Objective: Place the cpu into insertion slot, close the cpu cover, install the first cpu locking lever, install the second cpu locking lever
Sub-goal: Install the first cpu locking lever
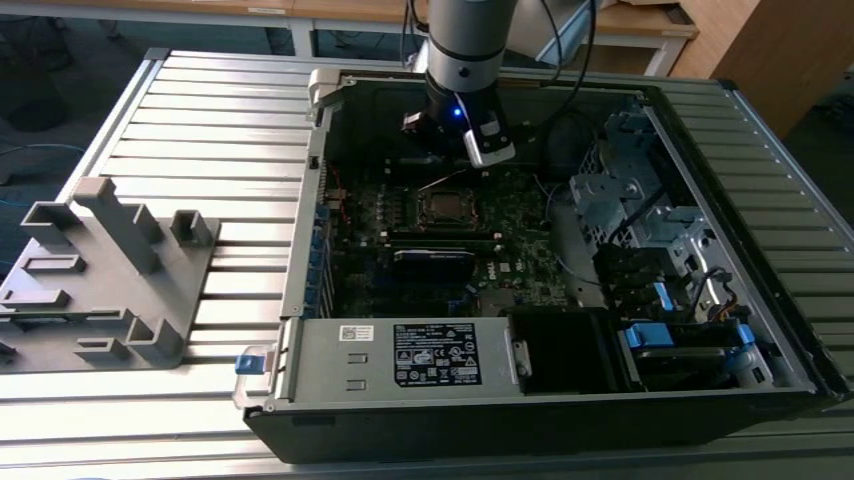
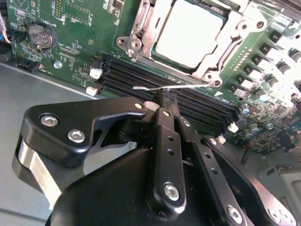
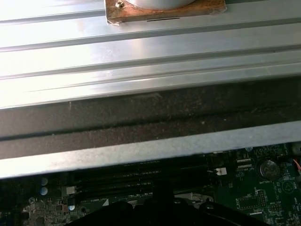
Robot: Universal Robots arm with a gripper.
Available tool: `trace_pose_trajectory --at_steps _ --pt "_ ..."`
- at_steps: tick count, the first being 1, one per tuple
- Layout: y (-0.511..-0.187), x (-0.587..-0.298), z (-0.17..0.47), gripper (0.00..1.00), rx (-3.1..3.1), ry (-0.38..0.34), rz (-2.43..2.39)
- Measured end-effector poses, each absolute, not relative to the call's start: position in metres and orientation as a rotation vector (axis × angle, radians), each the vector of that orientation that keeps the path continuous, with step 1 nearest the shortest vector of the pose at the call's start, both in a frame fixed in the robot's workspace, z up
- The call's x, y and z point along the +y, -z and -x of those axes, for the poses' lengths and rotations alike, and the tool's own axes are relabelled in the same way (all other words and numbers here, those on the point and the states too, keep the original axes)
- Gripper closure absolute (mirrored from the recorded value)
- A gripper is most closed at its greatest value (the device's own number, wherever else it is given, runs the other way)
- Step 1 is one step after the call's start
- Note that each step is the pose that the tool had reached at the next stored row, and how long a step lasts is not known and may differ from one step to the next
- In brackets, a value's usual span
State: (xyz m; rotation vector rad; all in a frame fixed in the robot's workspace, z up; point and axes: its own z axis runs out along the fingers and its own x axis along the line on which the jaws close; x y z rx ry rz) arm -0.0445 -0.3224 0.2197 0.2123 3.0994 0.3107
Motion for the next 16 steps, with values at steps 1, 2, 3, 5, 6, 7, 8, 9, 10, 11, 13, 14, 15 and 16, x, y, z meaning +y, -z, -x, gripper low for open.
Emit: trace_pose_trajectory --at_steps 1,2,3,5,6,7,8,9,10,11,13,14,15,16 --pt "-0.2193 -0.3224 0.0445 0.89 3.099 -0.310 -0.212" --pt "-0.2188 -0.3224 0.0445 0.89 3.099 -0.308 -0.212" --pt "-0.2183 -0.3224 0.0445 0.89 3.100 -0.306 -0.212" --pt "-0.2171 -0.3224 0.0445 0.89 3.100 -0.301 -0.212" --pt "-0.2167 -0.3224 0.0445 0.89 3.100 -0.300 -0.212" --pt "-0.2164 -0.3224 0.0445 0.89 3.100 -0.297 -0.212" --pt "-0.2162 -0.3224 0.0445 0.89 3.100 -0.295 -0.212" --pt "-0.2160 -0.3224 0.0445 0.89 3.100 -0.294 -0.212" --pt "-0.2156 -0.3224 0.0445 0.89 3.100 -0.293 -0.214" --pt "-0.2152 -0.3224 0.0445 0.89 3.100 -0.292 -0.216" --pt "-0.2145 -0.3224 0.0445 0.89 3.099 -0.290 -0.219" --pt "-0.2141 -0.3224 0.0445 0.89 3.099 -0.290 -0.223" --pt "-0.2138 -0.3224 0.0444 0.89 3.098 -0.290 -0.229" --pt "-0.2134 -0.3224 0.0443 0.89 3.097 -0.290 -0.238"
